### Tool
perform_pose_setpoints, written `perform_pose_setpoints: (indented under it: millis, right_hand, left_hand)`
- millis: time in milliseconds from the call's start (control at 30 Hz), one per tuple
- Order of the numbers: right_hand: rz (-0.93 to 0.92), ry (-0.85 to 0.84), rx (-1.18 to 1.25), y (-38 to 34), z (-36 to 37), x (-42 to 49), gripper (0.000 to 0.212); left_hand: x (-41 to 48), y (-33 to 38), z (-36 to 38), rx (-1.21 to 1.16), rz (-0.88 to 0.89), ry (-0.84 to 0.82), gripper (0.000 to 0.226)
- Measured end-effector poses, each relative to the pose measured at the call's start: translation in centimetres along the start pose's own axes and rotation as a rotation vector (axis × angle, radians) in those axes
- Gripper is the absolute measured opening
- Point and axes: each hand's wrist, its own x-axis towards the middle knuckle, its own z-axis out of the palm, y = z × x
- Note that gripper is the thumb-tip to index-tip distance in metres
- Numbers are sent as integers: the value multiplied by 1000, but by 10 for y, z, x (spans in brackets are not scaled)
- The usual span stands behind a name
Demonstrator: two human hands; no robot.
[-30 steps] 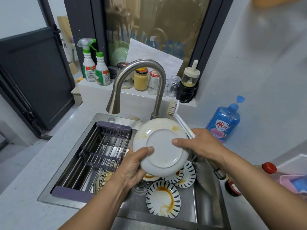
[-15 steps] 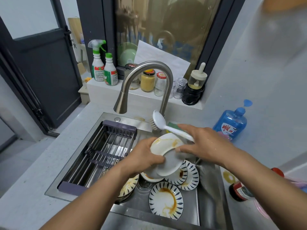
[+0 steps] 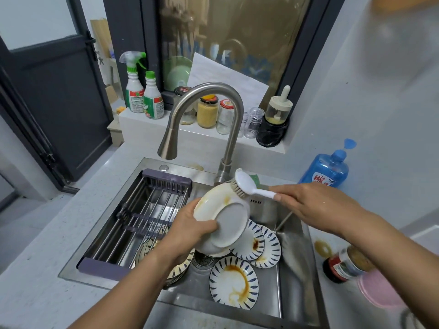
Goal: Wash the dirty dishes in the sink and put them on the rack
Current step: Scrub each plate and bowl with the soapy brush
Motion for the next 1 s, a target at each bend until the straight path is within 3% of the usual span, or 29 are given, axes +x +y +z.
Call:
perform_pose_setpoints:
  millis: [100,333,533,767,1000]
  right_hand:
    - [5,14,8,2,0,-3,41]
    - [-174,134,-239,-40,5,-12,39]
    - [5,70,-23,-4,9,-9,40]
    - [-112,127,-85,-43,0,-12,37]
    - [34,60,154,-3,6,-1,34]
  left_hand:
    - [2,-2,1,-128,-52,46,59]
    - [5,-5,14,-144,-87,75,57]
    - [1,0,2,-279,-45,89,50]
    - [5,-11,6,-219,-40,61,56]
    - [4,-4,-9,-492,-15,27,67]
